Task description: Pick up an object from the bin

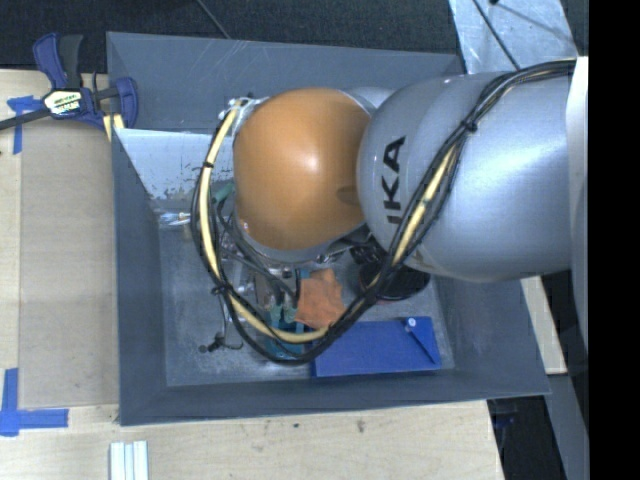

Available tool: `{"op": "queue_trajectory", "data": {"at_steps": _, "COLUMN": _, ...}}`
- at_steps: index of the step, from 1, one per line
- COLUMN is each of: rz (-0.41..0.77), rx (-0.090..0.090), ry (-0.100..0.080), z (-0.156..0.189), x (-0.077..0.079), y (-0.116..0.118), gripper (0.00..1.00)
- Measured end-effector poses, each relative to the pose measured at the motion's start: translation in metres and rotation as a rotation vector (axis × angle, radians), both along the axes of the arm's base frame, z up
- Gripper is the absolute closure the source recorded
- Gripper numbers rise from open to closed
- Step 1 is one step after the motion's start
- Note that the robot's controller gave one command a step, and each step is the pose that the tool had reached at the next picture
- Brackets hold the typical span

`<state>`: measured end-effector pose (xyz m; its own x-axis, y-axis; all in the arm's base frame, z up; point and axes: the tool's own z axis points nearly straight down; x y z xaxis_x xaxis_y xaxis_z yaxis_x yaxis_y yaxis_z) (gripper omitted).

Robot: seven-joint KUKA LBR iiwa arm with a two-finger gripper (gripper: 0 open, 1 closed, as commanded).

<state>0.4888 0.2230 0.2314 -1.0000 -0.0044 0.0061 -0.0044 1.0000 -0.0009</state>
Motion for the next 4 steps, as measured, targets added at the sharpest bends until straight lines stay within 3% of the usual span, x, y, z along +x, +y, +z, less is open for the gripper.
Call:
{"op": "queue_trajectory", "data": {"at_steps": 1, "rz": -0.004, "rx": 0.002, "ry": -0.008, "z": 0.005, "x": 0.002, "y": -0.001, "gripper": 0.00}}
{"op": "queue_trajectory", "data": {"at_steps": 2, "rz": -0.011, "rx": 0.004, "ry": -0.012, "z": -0.041, "x": 0.027, "y": -0.034, "gripper": 0.00}}
{"op": "queue_trajectory", "data": {"at_steps": 3, "rz": -0.066, "rx": 0.001, "ry": -0.007, "z": -0.056, "x": 0.008, "y": -0.087, "gripper": 0.00}}
{"op": "queue_trajectory", "data": {"at_steps": 4, "rz": 0.036, "rx": 0.002, "ry": -0.011, "z": -0.082, "x": 0.024, "y": -0.107, "gripper": 0.00}}
